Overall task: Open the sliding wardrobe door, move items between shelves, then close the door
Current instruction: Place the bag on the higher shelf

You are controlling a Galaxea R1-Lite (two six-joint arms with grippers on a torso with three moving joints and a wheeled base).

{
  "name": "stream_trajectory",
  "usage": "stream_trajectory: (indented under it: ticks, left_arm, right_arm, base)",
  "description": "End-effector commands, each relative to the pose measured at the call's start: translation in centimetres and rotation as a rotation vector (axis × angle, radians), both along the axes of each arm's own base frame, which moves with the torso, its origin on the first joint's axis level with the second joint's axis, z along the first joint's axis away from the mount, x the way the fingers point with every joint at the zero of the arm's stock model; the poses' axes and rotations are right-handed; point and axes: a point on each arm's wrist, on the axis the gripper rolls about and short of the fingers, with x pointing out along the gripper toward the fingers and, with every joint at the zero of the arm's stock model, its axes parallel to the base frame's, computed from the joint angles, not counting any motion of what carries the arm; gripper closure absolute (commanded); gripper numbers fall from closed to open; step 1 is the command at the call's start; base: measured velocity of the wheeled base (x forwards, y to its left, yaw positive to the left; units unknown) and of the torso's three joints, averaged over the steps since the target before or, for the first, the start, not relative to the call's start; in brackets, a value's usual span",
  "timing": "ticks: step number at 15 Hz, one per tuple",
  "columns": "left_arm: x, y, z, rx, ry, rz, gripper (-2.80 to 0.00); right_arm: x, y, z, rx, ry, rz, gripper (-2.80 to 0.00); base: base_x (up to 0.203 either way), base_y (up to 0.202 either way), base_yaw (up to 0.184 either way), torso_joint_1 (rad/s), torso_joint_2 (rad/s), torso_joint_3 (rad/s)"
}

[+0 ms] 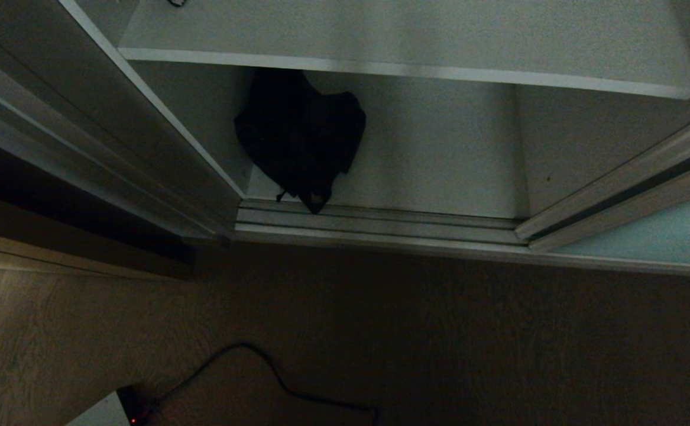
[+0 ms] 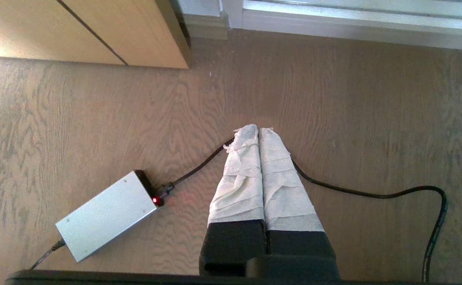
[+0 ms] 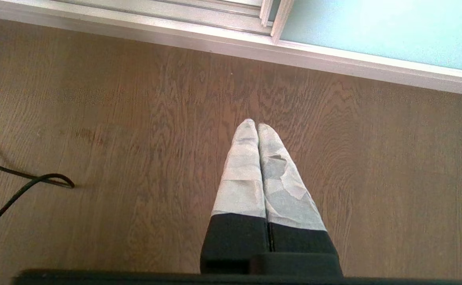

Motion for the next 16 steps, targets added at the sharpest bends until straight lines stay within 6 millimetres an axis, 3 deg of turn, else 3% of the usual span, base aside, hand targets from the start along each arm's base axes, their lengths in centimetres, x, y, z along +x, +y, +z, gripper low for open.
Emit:
stream_trajectory:
  ticks: [1,5,8,11,16]
  left_arm:
    - [0.0,0.0,0.0,0.014,-0.004,0.002,0.00]
    - [-1.0,-0.1,3.3,0.035,-0.051,-0.057,0.00]
    - [0.1,-0.3,5.6,-0.036,0.140,-0.126,0.00]
    - [3.3,-0.4,6.9,-0.177,0.385,-0.150,0.00]
    - [10.7,-0.7,6.8,-0.498,0.805,-0.173,0.00]
  right_arm:
    - [0.0,0.0,0.0,-0.001,0.001,0.000,0.00]
    - [0.0,0.0,0.0,-0.001,0.000,0.000,0.00]
    - [0.0,0.0,0.0,-0.001,0.002,0.000,0.00]
    - [0.0,0.0,0.0,-0.001,0.000,0.000,0.00]
    - [0.0,0.0,0.0,-0.001,0.000,0.000,0.00]
  base:
    - [0.000,0.000,0.000,0.000,0.00,0.000]
    - [0.000,0.000,0.000,0.000,0.00,0.000]
    - [0.000,0.000,0.000,0.000,0.00,0.000]
    - [0.000,0.000,0.000,0.000,0.00,0.000]
    - [0.000,0.000,0.000,0.000,0.00,0.000]
